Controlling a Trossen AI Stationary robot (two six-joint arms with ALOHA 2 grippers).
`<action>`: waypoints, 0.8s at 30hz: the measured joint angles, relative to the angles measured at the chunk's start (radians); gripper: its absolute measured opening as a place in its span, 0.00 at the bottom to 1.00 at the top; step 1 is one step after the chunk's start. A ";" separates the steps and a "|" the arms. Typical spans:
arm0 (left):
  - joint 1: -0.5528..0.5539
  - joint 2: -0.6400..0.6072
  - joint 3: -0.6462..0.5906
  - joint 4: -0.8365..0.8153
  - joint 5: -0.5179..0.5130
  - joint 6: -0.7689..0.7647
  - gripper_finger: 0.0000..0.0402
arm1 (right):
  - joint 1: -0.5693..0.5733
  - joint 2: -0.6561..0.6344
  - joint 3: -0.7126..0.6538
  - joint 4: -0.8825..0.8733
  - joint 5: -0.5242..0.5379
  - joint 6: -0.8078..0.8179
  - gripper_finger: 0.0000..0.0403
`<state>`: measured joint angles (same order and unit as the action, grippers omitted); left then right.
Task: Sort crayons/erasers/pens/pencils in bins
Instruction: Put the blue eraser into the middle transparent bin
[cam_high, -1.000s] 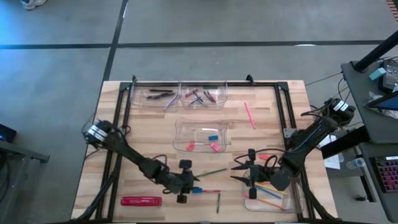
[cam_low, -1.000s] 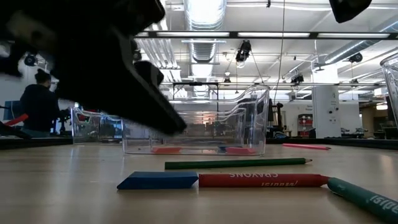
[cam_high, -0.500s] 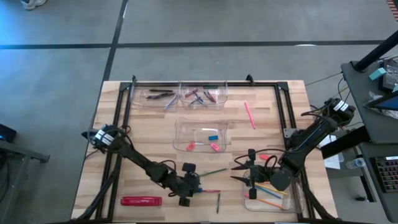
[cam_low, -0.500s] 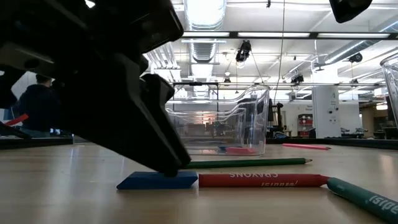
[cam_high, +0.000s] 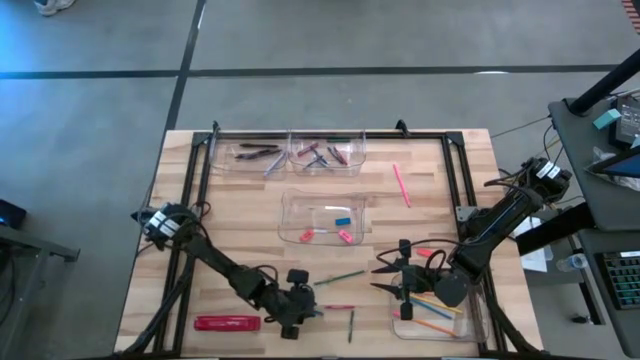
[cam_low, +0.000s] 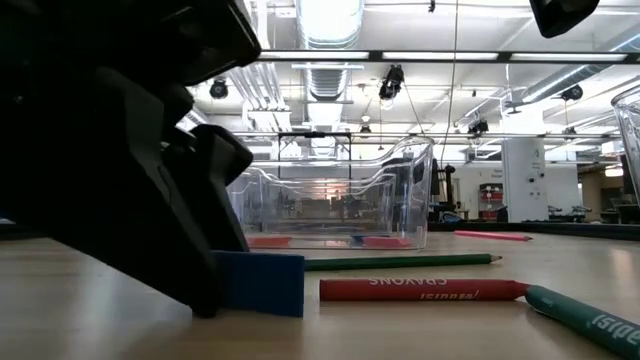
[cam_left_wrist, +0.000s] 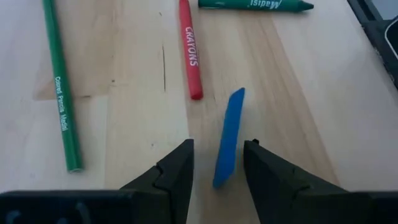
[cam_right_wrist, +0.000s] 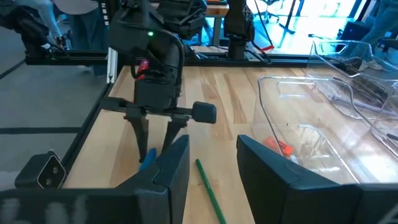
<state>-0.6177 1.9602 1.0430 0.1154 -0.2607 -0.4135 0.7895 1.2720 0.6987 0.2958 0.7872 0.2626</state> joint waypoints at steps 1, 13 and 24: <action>-0.004 0.000 -0.001 0.000 -0.004 -0.002 0.31 | 0.000 0.000 0.000 0.000 0.000 0.000 0.31; 0.000 -0.008 0.007 -0.065 -0.036 -0.019 0.07 | 0.000 0.000 0.000 0.000 0.000 -0.001 0.31; 0.029 -0.346 0.054 -0.362 -0.276 0.168 0.03 | -0.003 0.000 0.000 -0.002 0.001 -0.012 0.31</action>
<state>-0.5889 1.6147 1.0972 -0.2471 -0.5370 -0.2458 0.7865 1.2716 0.6983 0.2936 0.7883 0.2508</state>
